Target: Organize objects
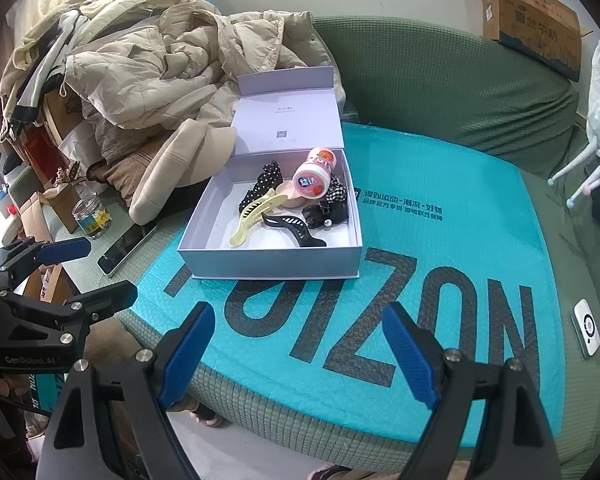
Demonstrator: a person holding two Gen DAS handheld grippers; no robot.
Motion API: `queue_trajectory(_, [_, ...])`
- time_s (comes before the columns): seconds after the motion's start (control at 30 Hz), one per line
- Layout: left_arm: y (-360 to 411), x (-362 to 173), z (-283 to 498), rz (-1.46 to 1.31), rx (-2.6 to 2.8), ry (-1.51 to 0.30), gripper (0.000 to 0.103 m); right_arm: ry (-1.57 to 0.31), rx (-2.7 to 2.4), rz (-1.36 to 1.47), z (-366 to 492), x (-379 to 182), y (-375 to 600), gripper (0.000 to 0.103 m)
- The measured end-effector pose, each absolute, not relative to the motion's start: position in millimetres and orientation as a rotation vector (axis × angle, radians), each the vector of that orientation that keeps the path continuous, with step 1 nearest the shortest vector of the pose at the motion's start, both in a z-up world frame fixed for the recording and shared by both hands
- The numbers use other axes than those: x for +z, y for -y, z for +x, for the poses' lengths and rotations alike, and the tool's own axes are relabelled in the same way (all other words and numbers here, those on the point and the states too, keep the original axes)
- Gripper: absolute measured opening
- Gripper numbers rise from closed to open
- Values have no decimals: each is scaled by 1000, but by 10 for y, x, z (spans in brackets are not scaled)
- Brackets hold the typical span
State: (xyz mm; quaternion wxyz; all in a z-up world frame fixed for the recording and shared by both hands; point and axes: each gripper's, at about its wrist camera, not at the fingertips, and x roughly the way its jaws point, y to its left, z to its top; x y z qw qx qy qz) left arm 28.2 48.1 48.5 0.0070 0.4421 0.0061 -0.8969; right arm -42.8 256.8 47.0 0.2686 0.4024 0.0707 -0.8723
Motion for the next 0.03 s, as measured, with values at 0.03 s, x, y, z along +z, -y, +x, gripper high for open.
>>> queue_trajectory(0.03, [-485,480,273,1386,-2802,-16,91,-188,-2353,1087,-431,463,-2571,87])
